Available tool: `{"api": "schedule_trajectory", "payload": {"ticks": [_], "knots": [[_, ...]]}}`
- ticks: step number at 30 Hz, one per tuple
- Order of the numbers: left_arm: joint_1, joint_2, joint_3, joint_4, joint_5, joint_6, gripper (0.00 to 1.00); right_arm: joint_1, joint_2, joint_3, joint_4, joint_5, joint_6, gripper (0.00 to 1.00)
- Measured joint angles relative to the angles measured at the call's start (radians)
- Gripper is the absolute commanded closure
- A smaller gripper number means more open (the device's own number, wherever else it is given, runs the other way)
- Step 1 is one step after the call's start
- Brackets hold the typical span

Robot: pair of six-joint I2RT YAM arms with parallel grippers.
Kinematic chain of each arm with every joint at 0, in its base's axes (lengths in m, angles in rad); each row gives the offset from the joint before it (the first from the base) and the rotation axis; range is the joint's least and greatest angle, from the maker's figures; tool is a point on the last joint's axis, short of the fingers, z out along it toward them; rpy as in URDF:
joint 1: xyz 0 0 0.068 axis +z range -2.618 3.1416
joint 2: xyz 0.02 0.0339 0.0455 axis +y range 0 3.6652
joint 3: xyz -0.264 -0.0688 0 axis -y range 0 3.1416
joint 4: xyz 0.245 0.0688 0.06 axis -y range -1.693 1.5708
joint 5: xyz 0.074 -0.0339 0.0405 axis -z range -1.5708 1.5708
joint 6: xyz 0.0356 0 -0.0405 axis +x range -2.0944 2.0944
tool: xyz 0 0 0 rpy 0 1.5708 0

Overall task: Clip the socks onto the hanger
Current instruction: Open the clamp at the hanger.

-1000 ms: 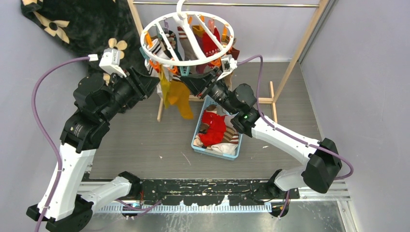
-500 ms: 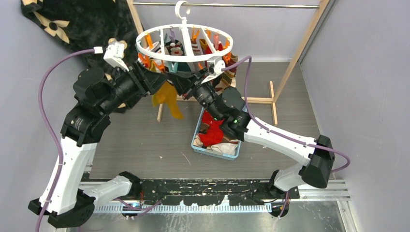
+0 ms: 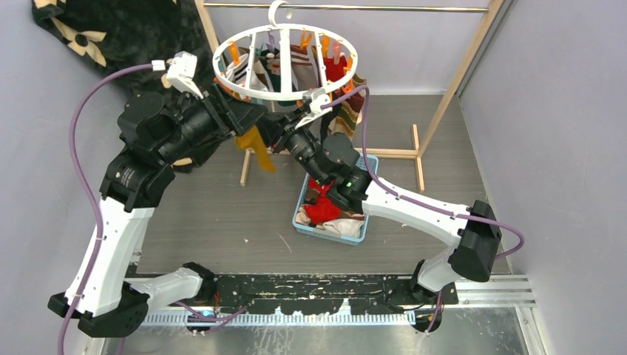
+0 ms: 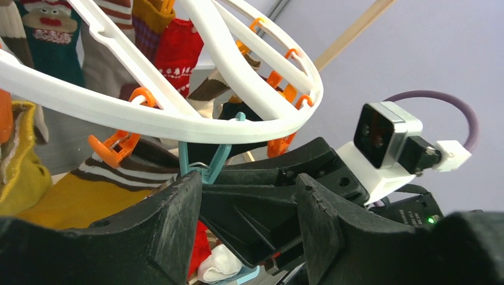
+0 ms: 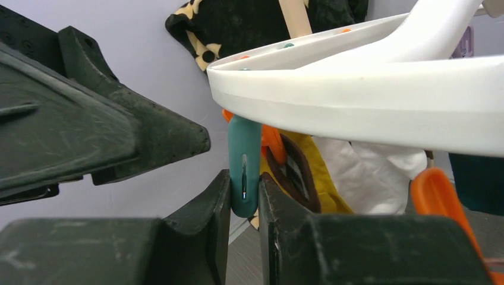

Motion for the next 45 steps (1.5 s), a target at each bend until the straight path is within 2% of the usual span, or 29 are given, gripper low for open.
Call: {"api": "schedule_trajectory", "payload": {"ticks": [7,14,21,37,45], "knots": [[0.000,0.032,0.000,0.002,-0.012,0.023,0.50,0.000,0.000,0.002,-0.002,0.000,0.005,0.95],[0.000,0.034,0.000,0.012,-0.061,0.045,0.54,0.000,0.000,0.002,-0.006,-0.001,0.011,0.96],[0.000,0.034,-0.002,0.015,-0.097,0.055,0.53,0.000,0.000,0.002,-0.006,-0.002,0.012,0.97],[0.000,0.061,-0.005,0.014,-0.080,0.051,0.53,0.000,0.000,0.004,-0.008,-0.016,0.023,0.98],[0.000,0.080,-0.005,0.018,-0.079,0.048,0.64,0.000,0.000,0.023,-0.035,-0.023,0.026,0.98]]}}
